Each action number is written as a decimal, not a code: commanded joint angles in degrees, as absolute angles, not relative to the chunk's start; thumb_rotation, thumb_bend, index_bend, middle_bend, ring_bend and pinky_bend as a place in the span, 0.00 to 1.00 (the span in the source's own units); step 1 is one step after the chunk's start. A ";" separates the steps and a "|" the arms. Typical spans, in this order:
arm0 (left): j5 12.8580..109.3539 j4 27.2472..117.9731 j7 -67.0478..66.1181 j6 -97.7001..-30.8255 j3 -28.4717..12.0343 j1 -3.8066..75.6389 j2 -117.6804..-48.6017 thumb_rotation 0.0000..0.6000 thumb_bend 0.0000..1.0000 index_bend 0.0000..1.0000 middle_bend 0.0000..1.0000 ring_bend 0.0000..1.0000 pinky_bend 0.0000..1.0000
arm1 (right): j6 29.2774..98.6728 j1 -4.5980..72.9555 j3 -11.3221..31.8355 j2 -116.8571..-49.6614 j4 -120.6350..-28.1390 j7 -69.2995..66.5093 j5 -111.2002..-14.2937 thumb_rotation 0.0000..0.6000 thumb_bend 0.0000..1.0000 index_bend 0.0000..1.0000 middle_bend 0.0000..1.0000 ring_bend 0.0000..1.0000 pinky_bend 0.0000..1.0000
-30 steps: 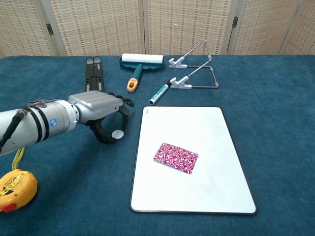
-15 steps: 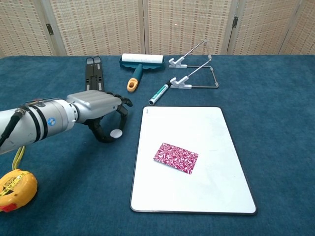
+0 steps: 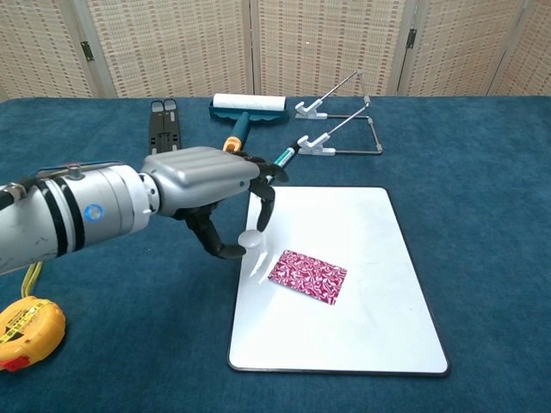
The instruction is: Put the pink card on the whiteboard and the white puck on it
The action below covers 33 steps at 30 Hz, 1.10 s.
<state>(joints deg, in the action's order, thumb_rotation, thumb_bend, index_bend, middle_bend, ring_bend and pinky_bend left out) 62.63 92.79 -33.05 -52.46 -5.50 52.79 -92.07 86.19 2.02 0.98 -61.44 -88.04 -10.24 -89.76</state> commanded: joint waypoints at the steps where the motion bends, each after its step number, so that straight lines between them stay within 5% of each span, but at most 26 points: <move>1: 62.33 93.62 -34.92 -52.44 -5.58 53.78 -93.54 1.00 0.38 0.52 0.11 0.06 0.00 | 86.29 2.02 1.04 -61.39 -88.03 -10.39 -89.74 1.00 0.37 0.11 0.10 0.12 0.00; 26: 48.39 87.05 -48.69 -52.34 -9.10 62.78 -104.76 1.00 0.38 0.49 0.11 0.06 0.00 | 86.02 2.26 1.20 -61.20 -87.77 -10.75 -89.55 1.00 0.37 0.12 0.10 0.12 0.00; 33: 45.90 87.21 -50.67 -53.28 -8.48 63.71 -105.16 1.00 0.38 0.38 0.11 0.06 0.00 | 86.12 2.05 1.19 -61.08 -87.64 -11.00 -89.25 1.00 0.37 0.11 0.10 0.12 0.00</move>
<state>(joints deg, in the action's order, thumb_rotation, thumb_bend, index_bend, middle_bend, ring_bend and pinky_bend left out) 46.08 87.05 -50.52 -53.12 -8.64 63.62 -105.21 86.12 2.05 1.19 -61.08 -87.64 -11.00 -89.25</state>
